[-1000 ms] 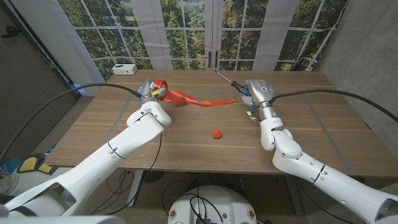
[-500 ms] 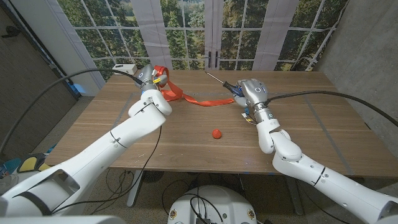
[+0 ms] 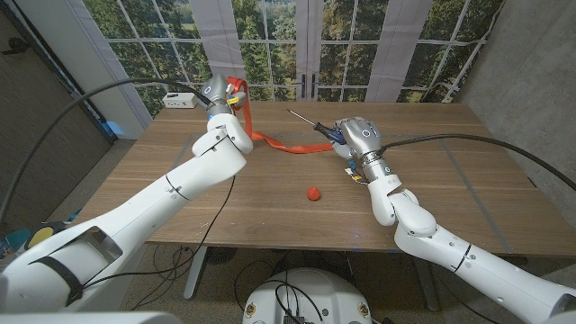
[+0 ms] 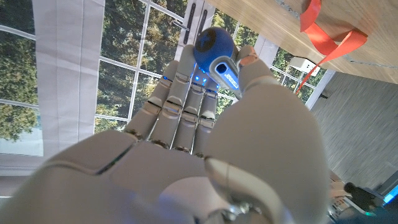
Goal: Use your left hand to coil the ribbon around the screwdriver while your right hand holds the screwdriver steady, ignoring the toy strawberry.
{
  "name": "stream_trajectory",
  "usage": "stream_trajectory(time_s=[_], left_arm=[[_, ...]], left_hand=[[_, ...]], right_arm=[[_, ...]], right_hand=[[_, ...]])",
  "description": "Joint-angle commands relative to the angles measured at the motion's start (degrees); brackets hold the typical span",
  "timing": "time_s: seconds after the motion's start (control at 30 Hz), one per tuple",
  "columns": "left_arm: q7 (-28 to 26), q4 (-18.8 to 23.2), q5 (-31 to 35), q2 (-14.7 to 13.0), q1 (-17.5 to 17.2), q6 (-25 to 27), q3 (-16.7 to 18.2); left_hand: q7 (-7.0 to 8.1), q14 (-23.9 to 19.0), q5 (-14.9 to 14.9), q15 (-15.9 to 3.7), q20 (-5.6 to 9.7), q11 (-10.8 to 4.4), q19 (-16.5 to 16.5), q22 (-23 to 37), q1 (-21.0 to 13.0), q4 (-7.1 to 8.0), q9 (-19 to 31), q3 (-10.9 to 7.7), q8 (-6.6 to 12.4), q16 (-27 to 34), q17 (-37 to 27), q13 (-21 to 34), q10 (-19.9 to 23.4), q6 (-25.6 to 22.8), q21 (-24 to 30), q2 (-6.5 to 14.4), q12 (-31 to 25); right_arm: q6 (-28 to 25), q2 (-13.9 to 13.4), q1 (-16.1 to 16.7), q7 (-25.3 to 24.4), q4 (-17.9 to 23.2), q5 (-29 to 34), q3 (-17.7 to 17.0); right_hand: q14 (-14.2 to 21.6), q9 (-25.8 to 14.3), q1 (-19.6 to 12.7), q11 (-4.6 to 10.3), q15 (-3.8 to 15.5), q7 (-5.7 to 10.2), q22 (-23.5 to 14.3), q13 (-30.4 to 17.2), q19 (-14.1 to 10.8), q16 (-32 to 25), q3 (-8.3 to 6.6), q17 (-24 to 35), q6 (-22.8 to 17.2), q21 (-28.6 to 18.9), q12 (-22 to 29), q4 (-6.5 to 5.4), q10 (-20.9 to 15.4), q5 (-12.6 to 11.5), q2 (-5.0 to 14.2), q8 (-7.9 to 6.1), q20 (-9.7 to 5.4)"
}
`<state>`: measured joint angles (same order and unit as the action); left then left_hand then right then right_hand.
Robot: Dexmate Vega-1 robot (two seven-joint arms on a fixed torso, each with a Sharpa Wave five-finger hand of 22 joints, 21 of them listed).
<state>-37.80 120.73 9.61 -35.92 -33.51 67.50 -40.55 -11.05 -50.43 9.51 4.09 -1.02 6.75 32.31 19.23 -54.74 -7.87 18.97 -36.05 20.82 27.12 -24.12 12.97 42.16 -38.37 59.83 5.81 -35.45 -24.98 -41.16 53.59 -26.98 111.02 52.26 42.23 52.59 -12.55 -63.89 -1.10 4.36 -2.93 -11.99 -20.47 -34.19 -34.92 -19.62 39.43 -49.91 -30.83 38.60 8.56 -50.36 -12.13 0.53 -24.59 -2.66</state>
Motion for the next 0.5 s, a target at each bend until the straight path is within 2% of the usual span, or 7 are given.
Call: stream_trajectory(time_s=[0.03, 0.07, 0.2, 0.3, 0.37, 0.5], left_arm=[[1.9, -1.6, 3.8, 1.4, 3.9, -0.1, -2.4], [2.2, -1.5, 3.9, 1.4, 4.1, -0.2, -2.5], [3.0, -1.9, 4.6, 2.0, 5.0, -0.3, -3.1], [3.6, -1.8, 5.0, 2.5, 5.6, 0.0, -3.4], [4.2, -1.6, 5.2, 2.4, 5.9, -0.4, -3.6], [4.7, -1.6, 6.1, 2.7, 6.8, -0.8, -4.4]], left_hand=[[7.11, -10.9, 0.1, -14.00, 0.16, -13.75, -0.3, 0.0, -4.7, 2.41, 0.3, -2.30, 0.33, -0.3, -0.1, 9.8, 13.7, -10.6, 0.9, 5.3, -5.8], [7.12, -10.9, 0.1, -14.00, 0.13, -14.22, -0.4, -0.1, -4.7, 2.45, 0.4, -2.26, 0.32, -0.4, -0.1, 9.6, 13.7, -10.6, 1.1, 5.3, -5.8], [7.23, -11.0, 0.1, -14.06, 0.21, -13.76, -0.5, -0.2, -4.7, 2.42, 0.6, -2.29, 0.25, -0.5, -0.1, 9.7, 13.6, -10.6, 1.5, 5.3, -5.8], [7.09, -11.0, 0.1, -14.14, 0.26, -14.12, -0.6, -0.3, -4.7, 2.41, 0.8, -2.26, 0.19, -0.7, 0.0, 9.5, 13.8, -10.7, 1.8, 5.3, -5.9], [7.12, -11.1, 0.1, -14.04, 0.27, -13.65, -0.8, -0.4, -4.7, 2.41, 0.9, -2.24, 0.16, -0.7, -0.2, 9.5, 13.6, -10.7, 2.1, 5.3, -5.9], [7.11, -11.1, 0.1, -14.04, 0.31, -13.98, -1.0, -0.5, -4.8, 2.33, 1.2, -2.24, 0.06, -0.9, -0.3, 9.5, 13.6, -10.7, 2.6, 5.2, -6.0]], right_arm=[[4.2, 0.3, -0.2, 0.4, -0.1, 1.2, 0.3], [4.5, 0.3, -0.2, 0.5, 0.0, 1.1, 0.2], [5.6, 0.6, -0.4, 0.4, -0.3, 1.6, 0.4], [6.2, 0.8, -0.6, 0.7, -0.4, 1.7, 0.4], [6.2, 0.8, -0.8, 1.2, -0.4, 2.5, 0.6], [8.1, 1.1, -1.4, 0.9, -0.7, 2.2, 0.6]], right_hand=[[3.5, -0.9, -7.4, 4.03, 8.02, 5.95, 0.0, -2.9, 0.3, 0.2, -0.15, 0.3, -6.3, -0.4, 0.2, -0.27, -4.3, -0.5, 7.26, -1.51, -0.03], [3.5, -0.9, -7.4, 3.98, 8.01, 5.94, 0.0, -2.9, 0.3, 0.2, -0.16, 0.3, -6.2, -0.4, 0.2, -0.28, -4.4, -0.5, 7.29, -1.49, -0.02], [3.6, -0.9, -7.4, 4.09, 8.03, 5.96, 0.0, -2.9, 0.3, 0.3, -0.10, 0.4, -6.3, -0.5, 0.2, -0.28, -4.4, -0.5, 7.25, -1.51, -0.03], [3.6, -0.9, -7.4, 4.01, 8.02, 6.03, 0.0, -3.0, 0.3, 0.4, -0.06, 0.5, -6.2, -0.6, 0.2, -0.29, -4.4, -0.5, 7.25, -1.51, -0.05], [3.6, -0.9, -7.4, 4.00, 8.04, 6.04, 0.0, -2.9, 0.4, 0.4, -0.04, 0.5, -6.2, -0.7, 0.1, -0.27, -4.4, -0.5, 7.23, -1.51, -0.03], [3.6, -0.9, -7.4, 4.09, 7.99, 5.98, 0.0, -2.9, 0.4, 0.5, 0.00, 0.6, -6.2, -0.8, 0.1, -0.33, -4.4, -0.5, 7.27, -1.50, -0.03]])
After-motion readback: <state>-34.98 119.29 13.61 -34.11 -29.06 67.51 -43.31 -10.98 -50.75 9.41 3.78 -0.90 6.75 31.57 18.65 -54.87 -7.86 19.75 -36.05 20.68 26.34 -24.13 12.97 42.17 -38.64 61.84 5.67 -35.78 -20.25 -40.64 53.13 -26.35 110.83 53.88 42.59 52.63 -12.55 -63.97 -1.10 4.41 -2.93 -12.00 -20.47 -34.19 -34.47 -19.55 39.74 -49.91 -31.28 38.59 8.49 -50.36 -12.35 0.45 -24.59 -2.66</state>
